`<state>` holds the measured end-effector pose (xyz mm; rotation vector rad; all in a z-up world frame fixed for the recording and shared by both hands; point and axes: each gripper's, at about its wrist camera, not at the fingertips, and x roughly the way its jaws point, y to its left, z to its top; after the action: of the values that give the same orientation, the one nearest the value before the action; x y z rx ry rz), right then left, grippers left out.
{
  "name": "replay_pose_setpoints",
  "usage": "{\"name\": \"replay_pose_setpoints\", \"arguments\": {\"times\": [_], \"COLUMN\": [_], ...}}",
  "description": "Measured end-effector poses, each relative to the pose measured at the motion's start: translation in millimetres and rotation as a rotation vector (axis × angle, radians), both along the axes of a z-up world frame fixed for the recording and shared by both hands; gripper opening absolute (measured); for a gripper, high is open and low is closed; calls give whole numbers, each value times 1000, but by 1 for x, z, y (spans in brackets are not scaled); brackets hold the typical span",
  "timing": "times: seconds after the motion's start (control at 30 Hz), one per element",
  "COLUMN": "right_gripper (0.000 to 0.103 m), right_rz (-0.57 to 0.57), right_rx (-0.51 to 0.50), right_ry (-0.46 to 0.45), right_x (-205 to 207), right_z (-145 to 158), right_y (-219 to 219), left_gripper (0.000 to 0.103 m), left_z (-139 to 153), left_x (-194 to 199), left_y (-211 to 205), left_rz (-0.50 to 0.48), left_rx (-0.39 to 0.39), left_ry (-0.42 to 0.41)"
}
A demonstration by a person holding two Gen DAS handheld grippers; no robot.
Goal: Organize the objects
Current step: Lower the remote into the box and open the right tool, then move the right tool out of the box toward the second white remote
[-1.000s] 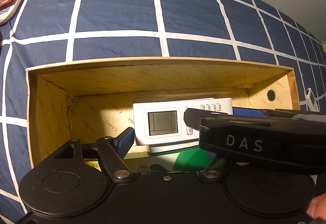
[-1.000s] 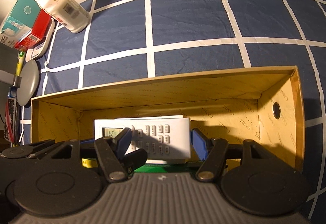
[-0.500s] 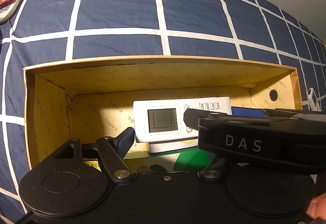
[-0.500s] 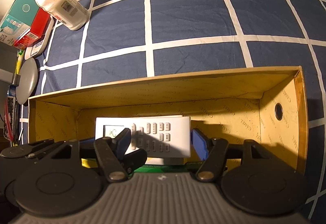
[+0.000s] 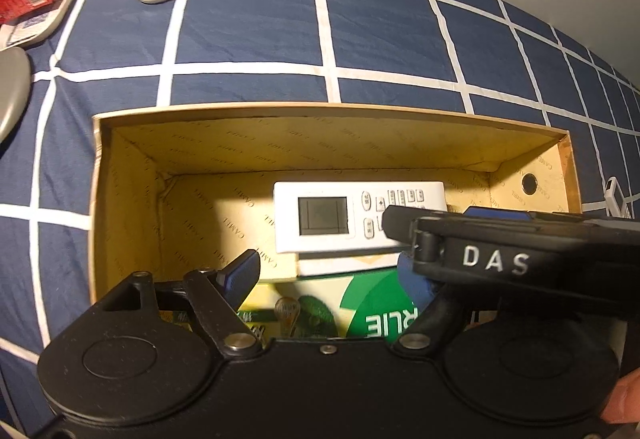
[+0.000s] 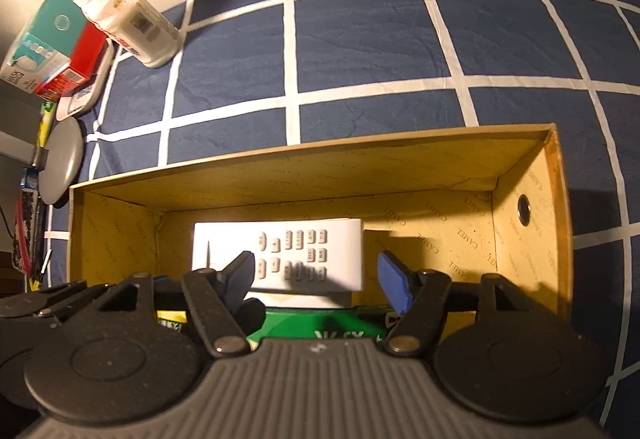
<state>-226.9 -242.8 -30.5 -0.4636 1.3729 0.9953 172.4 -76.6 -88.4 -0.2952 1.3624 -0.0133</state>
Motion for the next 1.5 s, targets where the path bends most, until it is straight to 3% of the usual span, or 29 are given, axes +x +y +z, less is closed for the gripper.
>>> {"name": "replay_pose_setpoints", "arguments": {"times": [0.77, 1.07, 1.5], "right_gripper": [98, 103, 103], "right_rz": [-137, -228, -461], "right_rx": [145, 175, 161], "right_ry": [-95, -117, -177], "right_x": [17, 48, 137], "right_z": [79, 91, 91], "right_y": [-113, -177, -280], "left_gripper": [96, 100, 103], "left_z": [77, 85, 77], "left_x": [-72, -81, -45], "left_y": [-58, -122, -246], "left_rz": [-41, -139, -313], "left_rx": [82, 76, 111], "left_ry": [-134, -154, -162]}}
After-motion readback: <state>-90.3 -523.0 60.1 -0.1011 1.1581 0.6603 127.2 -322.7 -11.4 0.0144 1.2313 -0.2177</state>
